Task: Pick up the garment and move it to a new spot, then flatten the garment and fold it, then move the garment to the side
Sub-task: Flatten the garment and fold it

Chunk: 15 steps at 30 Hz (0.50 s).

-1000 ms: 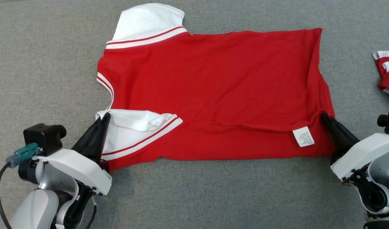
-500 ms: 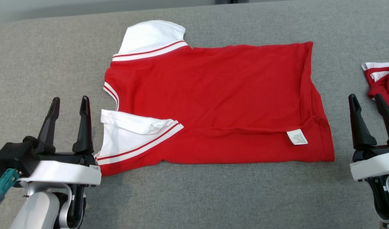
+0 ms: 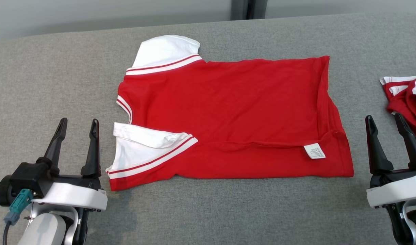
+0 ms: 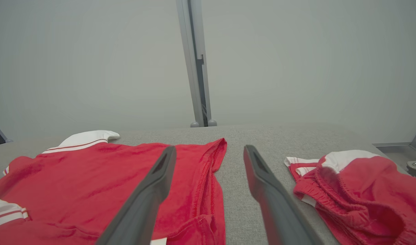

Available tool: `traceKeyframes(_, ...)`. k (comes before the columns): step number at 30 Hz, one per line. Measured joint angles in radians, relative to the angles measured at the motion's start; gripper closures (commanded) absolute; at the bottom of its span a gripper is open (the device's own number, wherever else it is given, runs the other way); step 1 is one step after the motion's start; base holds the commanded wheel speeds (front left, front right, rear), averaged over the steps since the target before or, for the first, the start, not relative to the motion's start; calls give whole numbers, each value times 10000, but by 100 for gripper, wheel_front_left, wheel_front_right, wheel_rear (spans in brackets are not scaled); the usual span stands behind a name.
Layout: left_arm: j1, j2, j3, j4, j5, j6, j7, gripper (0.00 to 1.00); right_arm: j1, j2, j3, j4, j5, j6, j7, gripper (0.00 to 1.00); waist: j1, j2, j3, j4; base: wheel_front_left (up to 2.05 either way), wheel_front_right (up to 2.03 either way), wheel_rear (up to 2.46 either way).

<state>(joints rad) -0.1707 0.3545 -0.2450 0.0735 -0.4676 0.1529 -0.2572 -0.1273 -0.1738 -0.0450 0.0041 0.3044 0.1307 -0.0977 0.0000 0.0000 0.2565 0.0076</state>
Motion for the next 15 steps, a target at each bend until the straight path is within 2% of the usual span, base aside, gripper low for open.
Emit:
traceKeyframes(8, -28, -201, -125, 522, 81, -474, -17, 0, 195, 8, -13, 502, 82, 0, 163, 0, 1, 0, 50, 162, 0, 0, 0)
traceKeyframes(15, 132, -719, -435, 1438, -75, -918, -25, 0, 434, 157, 134, 1697, 169, 0, 238, 0, 0, 0, 446, 215, 0, 0, 0)
